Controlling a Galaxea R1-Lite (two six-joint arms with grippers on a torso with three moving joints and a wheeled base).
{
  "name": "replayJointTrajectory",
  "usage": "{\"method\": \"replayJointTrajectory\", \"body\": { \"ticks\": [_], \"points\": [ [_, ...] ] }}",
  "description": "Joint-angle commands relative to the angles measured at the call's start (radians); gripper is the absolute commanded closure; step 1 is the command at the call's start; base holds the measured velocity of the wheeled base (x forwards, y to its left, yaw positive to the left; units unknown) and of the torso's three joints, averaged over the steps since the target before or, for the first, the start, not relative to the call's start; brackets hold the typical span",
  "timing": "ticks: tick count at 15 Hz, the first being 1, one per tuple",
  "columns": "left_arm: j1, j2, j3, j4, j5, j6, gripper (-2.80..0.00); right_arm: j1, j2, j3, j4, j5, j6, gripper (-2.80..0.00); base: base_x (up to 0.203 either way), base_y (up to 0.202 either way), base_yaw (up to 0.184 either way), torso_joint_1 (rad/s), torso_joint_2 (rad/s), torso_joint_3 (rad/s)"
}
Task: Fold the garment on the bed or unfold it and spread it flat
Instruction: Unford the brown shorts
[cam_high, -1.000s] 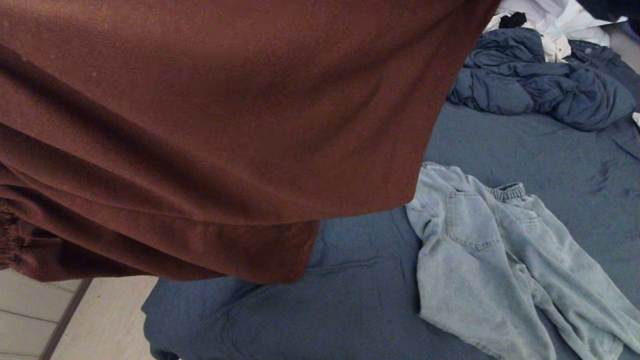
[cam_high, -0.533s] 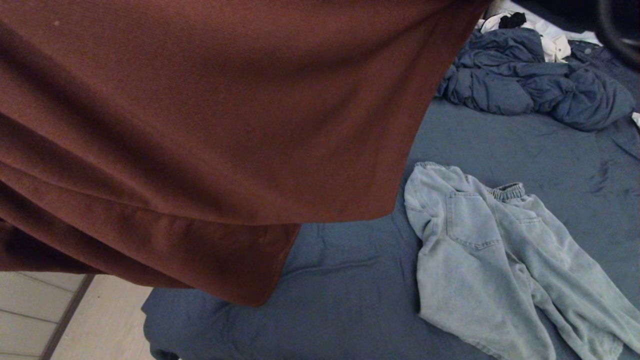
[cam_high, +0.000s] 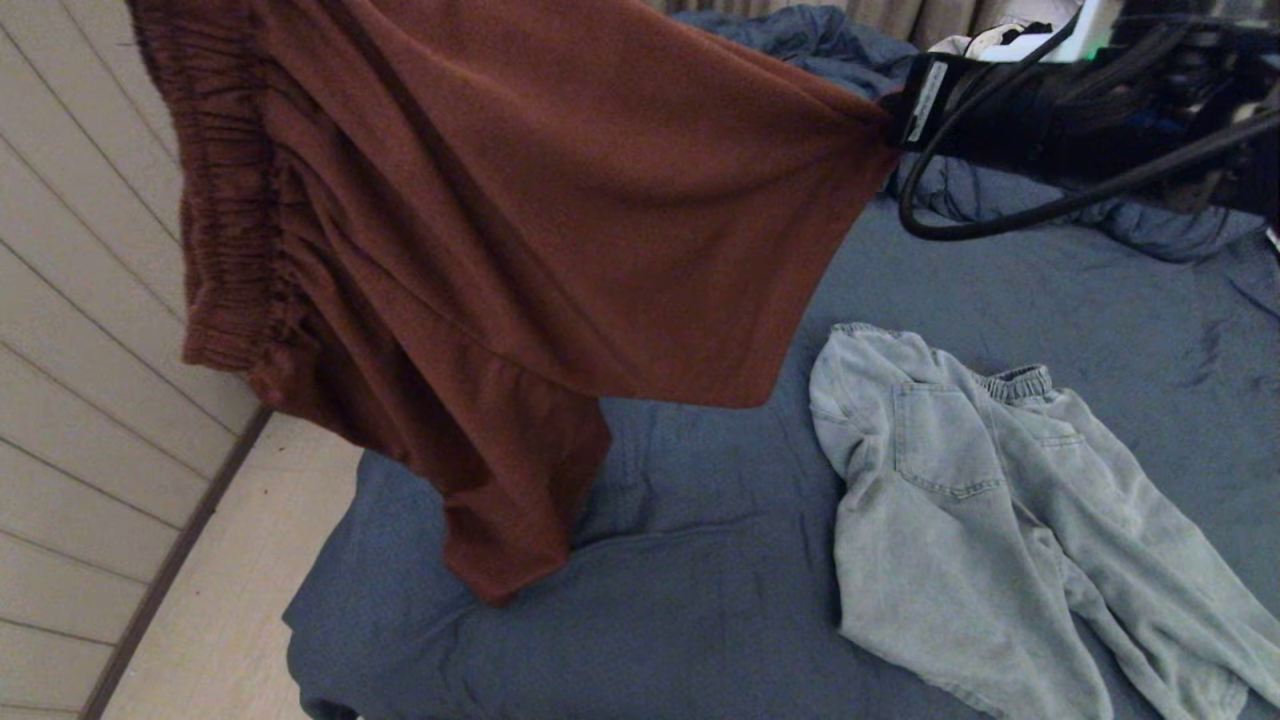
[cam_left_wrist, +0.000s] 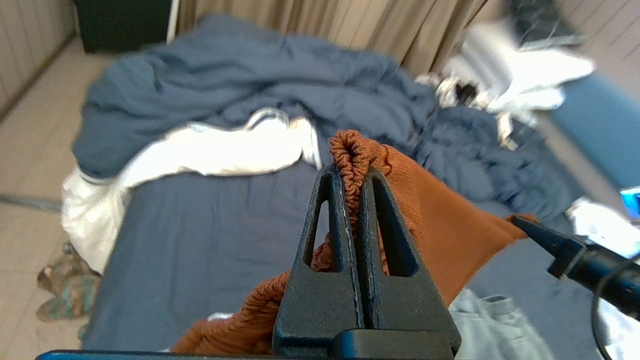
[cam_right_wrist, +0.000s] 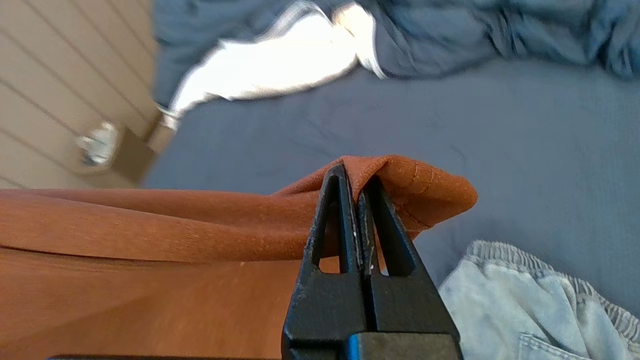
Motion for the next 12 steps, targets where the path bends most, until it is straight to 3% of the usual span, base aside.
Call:
{"method": "replayJointTrajectory", "body": {
  "ticks": [1,6,9,12],
  "points": [
    [0.052,0.203,-0.014,-0.044,-0.025,-0.019,0.0,-0.039,0.112,-0.003,-0.011,0.026,0.003,0.0,0.0,0.0,0.0,0.0,0.0,0.0],
    [0.149,0.465,-0.09,-0.161,-0.067,-0.1,0.0,-0.131,0.32,-0.079,-0.071,0.068,0.025,0.0,0.0,0.0,0.0,0.0,0.0,0.0],
    [0.18,0.611,-0.181,-0.236,-0.045,-0.114,0.0,-0.158,0.377,-0.11,-0.086,0.087,0.044,0.0,0.0,0.0,0.0,0.0,0.0,0.0],
    [0.187,0.586,-0.188,-0.248,-0.033,-0.116,0.0,-0.158,0.367,-0.1,-0.087,0.086,0.048,0.0,0.0,0.0,0.0,0.0,0.0,0.0]
  ]
}}
